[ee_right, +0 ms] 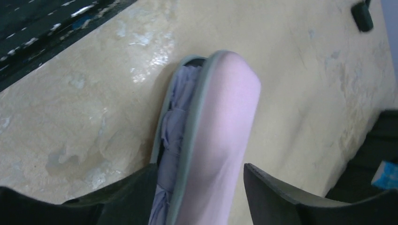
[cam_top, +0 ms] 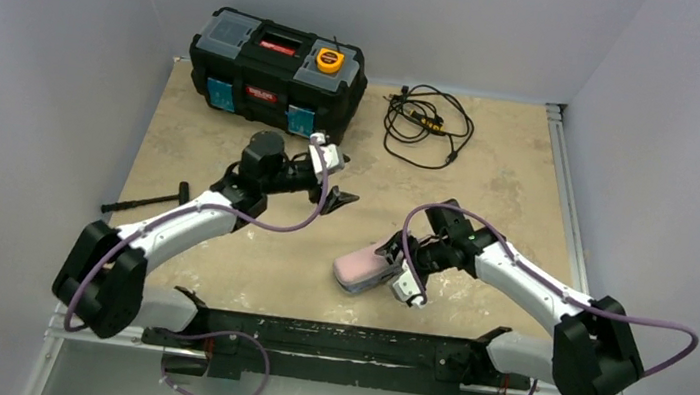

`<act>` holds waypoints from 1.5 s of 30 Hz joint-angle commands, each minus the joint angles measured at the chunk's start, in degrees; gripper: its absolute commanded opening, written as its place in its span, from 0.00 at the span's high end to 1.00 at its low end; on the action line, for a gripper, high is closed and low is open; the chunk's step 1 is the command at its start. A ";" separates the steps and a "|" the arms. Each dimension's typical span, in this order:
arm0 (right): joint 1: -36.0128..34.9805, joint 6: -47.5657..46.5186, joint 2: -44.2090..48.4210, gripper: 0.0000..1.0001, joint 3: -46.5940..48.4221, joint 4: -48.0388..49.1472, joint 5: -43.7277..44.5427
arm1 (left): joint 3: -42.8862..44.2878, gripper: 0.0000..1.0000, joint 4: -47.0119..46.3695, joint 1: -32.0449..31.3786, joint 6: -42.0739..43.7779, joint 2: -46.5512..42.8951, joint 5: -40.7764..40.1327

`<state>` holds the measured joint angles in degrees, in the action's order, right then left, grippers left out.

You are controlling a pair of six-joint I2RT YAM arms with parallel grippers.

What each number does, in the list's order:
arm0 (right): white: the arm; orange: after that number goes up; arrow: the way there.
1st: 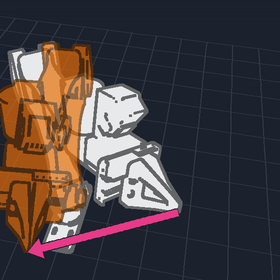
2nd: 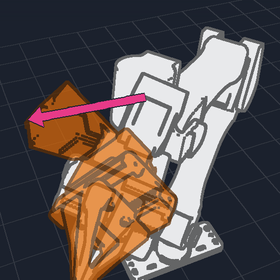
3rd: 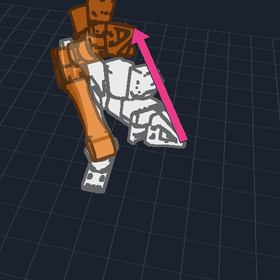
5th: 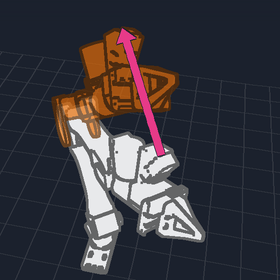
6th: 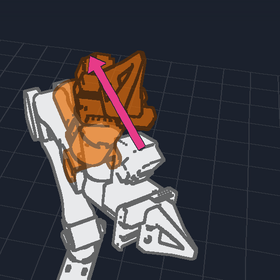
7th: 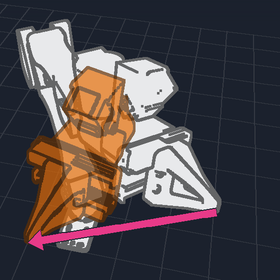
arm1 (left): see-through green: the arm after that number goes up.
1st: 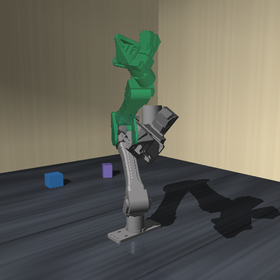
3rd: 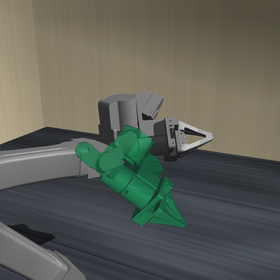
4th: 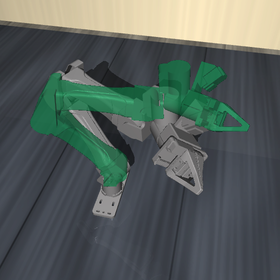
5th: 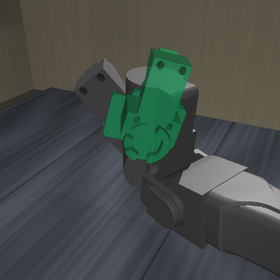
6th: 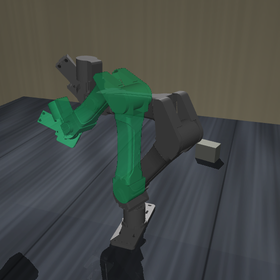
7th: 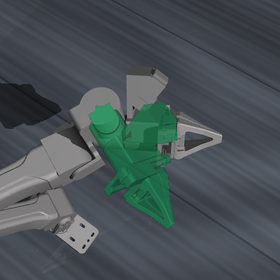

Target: Open the umbrella

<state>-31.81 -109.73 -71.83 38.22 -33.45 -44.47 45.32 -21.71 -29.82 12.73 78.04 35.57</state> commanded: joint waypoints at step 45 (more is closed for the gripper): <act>-1.32 56.54 -3.77 0.21 15.13 17.03 7.69 | 2.05 0.40 28.19 -1.38 -18.30 2.27 -18.76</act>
<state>-33.21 -41.89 -79.20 50.61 -5.23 -31.81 44.25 6.00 -31.33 -3.97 79.46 16.16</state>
